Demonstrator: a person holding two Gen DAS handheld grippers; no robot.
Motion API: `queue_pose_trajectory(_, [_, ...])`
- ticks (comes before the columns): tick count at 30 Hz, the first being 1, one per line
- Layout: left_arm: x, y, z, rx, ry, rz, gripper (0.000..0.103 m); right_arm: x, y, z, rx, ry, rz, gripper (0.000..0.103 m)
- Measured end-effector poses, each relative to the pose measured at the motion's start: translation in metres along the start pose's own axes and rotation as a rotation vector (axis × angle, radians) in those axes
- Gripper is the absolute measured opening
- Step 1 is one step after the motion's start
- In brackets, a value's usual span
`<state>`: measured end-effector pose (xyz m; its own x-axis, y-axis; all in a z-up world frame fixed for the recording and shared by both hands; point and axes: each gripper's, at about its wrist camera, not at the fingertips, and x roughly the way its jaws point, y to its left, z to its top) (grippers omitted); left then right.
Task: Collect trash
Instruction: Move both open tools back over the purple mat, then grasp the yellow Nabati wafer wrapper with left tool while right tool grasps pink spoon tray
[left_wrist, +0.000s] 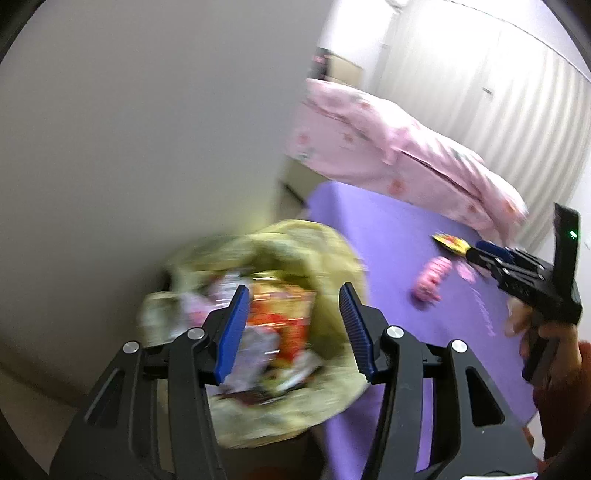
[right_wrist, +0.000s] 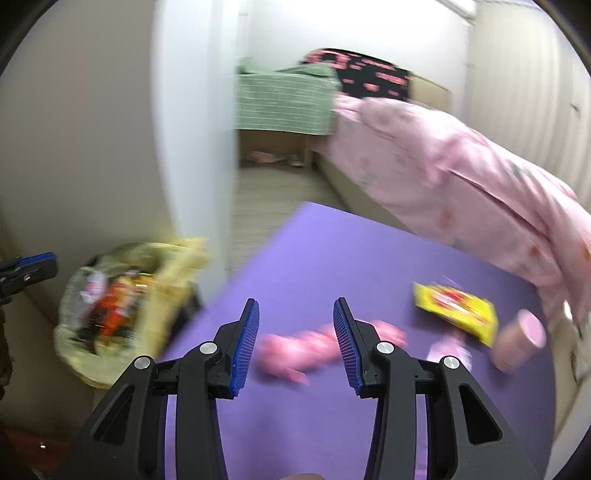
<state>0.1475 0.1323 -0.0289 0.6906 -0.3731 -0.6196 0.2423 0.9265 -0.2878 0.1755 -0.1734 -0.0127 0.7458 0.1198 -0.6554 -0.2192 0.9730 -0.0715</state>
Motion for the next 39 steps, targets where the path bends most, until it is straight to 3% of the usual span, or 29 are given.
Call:
queue_pose_trajectory(4, [0.038, -0.044, 0.011, 0.094, 0.041, -0.115, 0.048, -0.009, -0.064, -0.022, 0.110, 0.005, -0.079, 0.040])
queue_pose_trajectory(7, [0.073, -0.077, 0.027, 0.161, 0.079, -0.146, 0.048, -0.014, -0.099, -0.039, 0.151, 0.014, -0.143, 0.040])
queue_pose_trajectory(11, [0.119, -0.116, 0.051, 0.170, 0.107, -0.199, 0.048, -0.016, -0.132, -0.058, 0.180, 0.020, -0.190, 0.040])
queue_pose_trajectory(13, [0.142, -0.138, 0.060, 0.179, 0.110, -0.187, 0.048, -0.015, -0.147, -0.065, 0.198, 0.032, -0.202, 0.041])
queue_pose_trajectory(16, [0.172, -0.167, 0.070, 0.178, 0.128, -0.192, 0.048, -0.010, -0.170, -0.073, 0.228, 0.054, -0.207, 0.055])
queue_pose_trajectory(27, [0.264, -0.257, 0.078, 0.184, 0.265, -0.181, 0.048, -0.012, -0.213, -0.098, 0.230, 0.054, -0.266, 0.055])
queue_pose_trajectory(39, [0.318, -0.281, 0.074, 0.124, 0.386, -0.131, 0.048, -0.016, -0.226, -0.114, 0.270, 0.067, -0.258, 0.055])
